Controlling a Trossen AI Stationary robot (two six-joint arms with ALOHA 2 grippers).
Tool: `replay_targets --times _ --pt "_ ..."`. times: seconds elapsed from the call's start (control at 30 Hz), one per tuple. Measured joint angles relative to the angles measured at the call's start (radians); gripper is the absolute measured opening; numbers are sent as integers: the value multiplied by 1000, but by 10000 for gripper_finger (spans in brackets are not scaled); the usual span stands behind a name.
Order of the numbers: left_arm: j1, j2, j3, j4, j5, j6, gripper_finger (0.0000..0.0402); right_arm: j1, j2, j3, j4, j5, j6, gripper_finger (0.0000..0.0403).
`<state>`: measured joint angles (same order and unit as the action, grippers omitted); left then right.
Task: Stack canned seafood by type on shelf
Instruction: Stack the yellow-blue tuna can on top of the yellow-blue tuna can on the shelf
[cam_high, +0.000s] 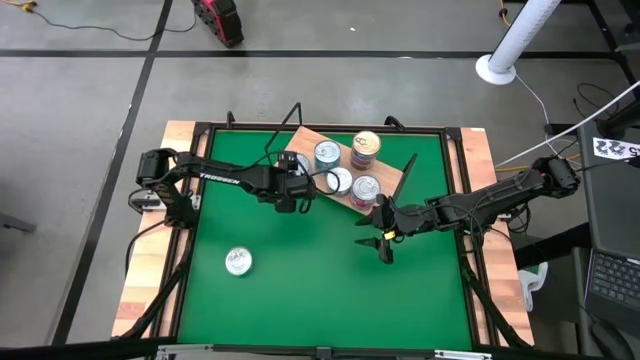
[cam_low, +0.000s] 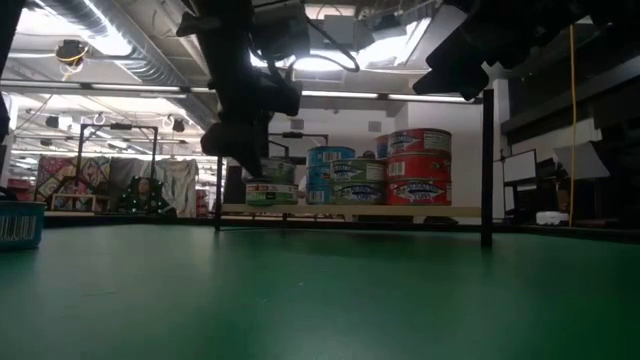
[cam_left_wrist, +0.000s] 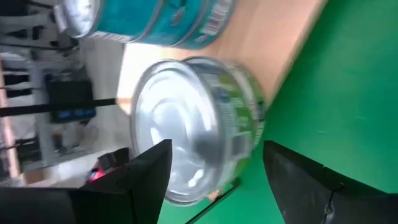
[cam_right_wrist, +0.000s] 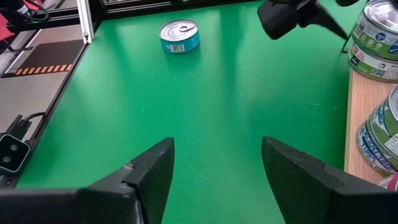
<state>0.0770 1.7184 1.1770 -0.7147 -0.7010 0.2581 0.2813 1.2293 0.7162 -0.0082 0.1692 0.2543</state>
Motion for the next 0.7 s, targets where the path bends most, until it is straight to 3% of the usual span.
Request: replay_targets --times 0.7 --pt "23 -7 1 63 13 -16 249 0 0 0 -1 2 1 241"
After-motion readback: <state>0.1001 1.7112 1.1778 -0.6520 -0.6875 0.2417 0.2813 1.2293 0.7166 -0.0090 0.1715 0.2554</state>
